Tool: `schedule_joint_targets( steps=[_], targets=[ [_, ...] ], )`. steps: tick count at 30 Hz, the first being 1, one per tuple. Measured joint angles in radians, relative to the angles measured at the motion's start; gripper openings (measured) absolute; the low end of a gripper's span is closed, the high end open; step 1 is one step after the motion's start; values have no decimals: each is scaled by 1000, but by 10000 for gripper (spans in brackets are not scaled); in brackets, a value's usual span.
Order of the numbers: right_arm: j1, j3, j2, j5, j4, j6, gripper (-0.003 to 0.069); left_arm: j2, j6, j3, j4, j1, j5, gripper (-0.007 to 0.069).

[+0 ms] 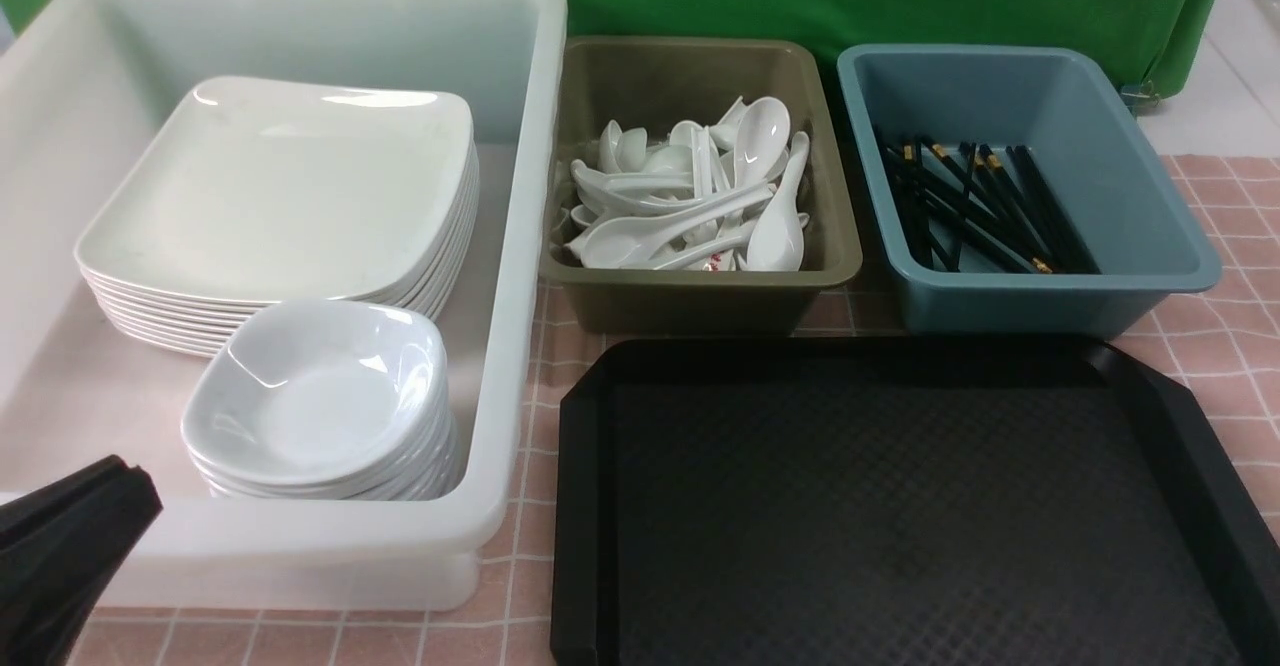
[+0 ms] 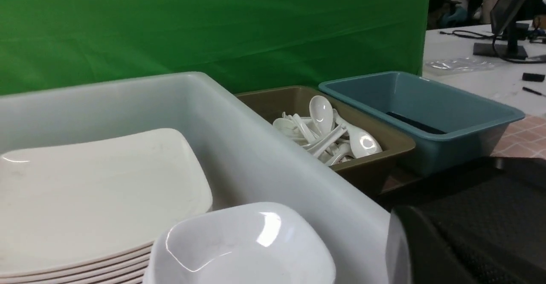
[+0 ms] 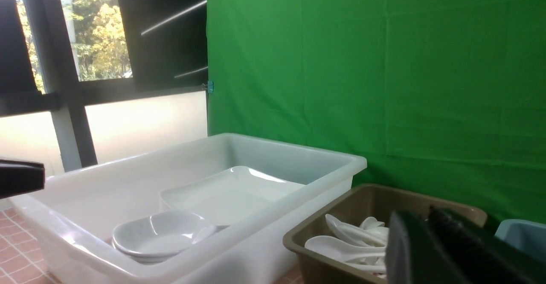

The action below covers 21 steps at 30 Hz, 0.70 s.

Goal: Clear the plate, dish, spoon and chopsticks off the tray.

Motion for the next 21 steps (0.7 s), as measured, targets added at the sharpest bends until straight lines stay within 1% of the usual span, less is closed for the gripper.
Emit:
schedule_joint_targets(
  steps=[5,9,10,13,15,16,17,21],
  targets=[
    [0,0,0,0,0,0,132,-1,-5,11,24,0,0,2],
    [0,0,0,0,0,0,141,-27,-90,45,107,18,0,4],
    [0,0,0,0,0,0,142,-49,-163,64,150,42,1,4],
    [0,0,0,0,0,0,150,-114,-243,113,193,129,-1,4],
    [0,0,0,0,0,0,153,-155,-255,153,199,205,0,4],
    [0,0,0,0,0,0,153,-157,-255,156,200,205,0,4],
    [0,0,0,0,0,0,155,-165,-253,181,201,259,0,4],
    [0,0,0,0,0,0,165,-171,-241,227,209,355,11,4]
  ],
)
